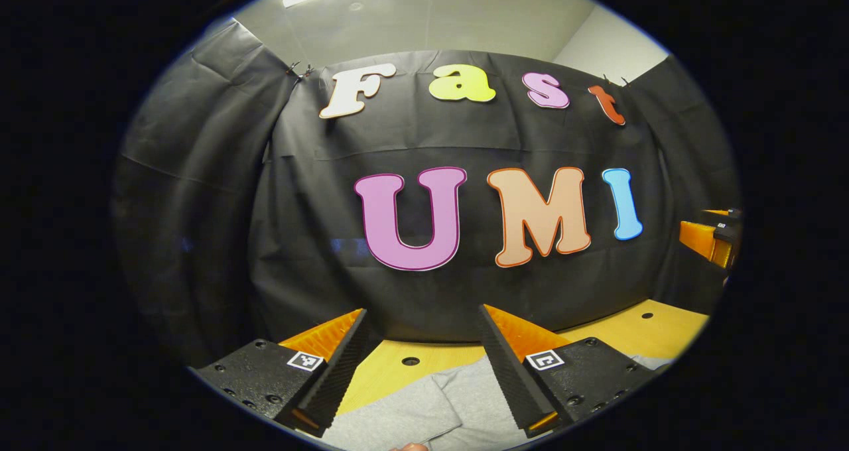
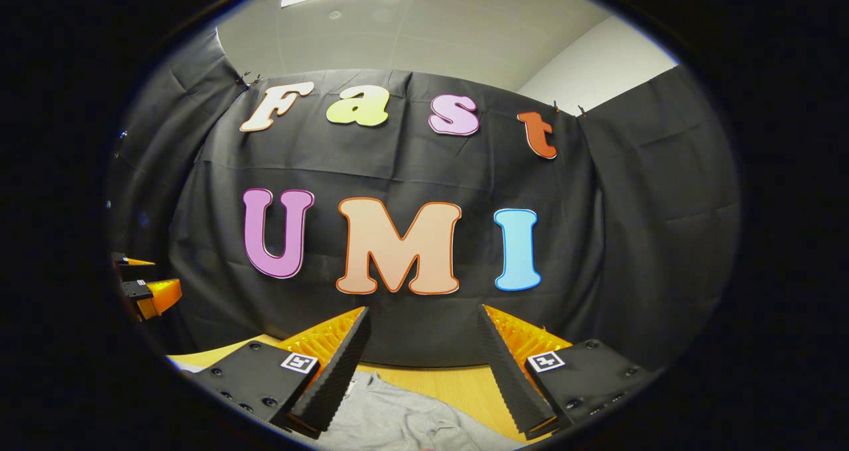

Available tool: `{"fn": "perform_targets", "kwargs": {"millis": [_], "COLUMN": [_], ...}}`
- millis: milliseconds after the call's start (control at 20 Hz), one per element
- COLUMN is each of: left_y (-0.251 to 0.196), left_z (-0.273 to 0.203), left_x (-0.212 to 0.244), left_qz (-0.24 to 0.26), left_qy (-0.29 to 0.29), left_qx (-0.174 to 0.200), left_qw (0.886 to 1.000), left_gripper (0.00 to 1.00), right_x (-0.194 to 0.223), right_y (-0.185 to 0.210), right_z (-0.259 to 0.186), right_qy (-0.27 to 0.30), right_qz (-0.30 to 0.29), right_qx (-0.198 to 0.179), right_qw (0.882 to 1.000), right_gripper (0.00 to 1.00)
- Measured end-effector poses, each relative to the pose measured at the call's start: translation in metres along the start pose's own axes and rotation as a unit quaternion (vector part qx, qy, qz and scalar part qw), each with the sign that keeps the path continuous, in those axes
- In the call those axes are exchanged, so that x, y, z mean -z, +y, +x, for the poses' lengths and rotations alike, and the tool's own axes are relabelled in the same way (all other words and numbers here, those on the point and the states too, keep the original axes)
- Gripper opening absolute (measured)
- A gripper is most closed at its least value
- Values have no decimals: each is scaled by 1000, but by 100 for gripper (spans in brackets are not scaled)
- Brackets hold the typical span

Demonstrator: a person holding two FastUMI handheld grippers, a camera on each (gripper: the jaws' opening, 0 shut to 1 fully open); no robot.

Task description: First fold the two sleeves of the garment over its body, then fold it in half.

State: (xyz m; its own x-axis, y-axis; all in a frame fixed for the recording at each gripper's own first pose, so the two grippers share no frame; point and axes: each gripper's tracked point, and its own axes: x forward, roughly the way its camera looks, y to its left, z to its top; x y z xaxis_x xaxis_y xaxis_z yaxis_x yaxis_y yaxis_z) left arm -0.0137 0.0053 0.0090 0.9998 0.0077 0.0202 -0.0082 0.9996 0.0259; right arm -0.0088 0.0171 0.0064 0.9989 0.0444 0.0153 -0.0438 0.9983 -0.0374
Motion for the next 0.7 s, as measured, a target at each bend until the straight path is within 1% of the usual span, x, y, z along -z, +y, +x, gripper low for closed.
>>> {"fn": "perform_targets", "kwargs": {"millis": [250,300,350,550,700], "left_y": [0,-1,0,-2,-4], "left_z": [-2,-3,-2,-2,-2], "left_x": [0,0,-1,-1,0], "left_qz": [0,-1,-1,-1,-5], "left_qy": [-3,-3,-3,-5,-5], "left_qx": [1,1,2,7,11], "left_qw": [1000,1000,1000,1000,1000], "left_gripper": [94,94,94,94,94], "right_x": [-1,0,0,9,20], "right_y": [3,2,0,-13,-34], "right_z": [-5,-6,-6,-8,-6], "right_qy": [-2,-1,1,14,29], "right_qz": [-5,-6,-7,-14,-30], "right_qx": [0,1,3,14,30], "right_qw": [1000,1000,1000,1000,999], "right_gripper": [99,100,99,99,98]}}
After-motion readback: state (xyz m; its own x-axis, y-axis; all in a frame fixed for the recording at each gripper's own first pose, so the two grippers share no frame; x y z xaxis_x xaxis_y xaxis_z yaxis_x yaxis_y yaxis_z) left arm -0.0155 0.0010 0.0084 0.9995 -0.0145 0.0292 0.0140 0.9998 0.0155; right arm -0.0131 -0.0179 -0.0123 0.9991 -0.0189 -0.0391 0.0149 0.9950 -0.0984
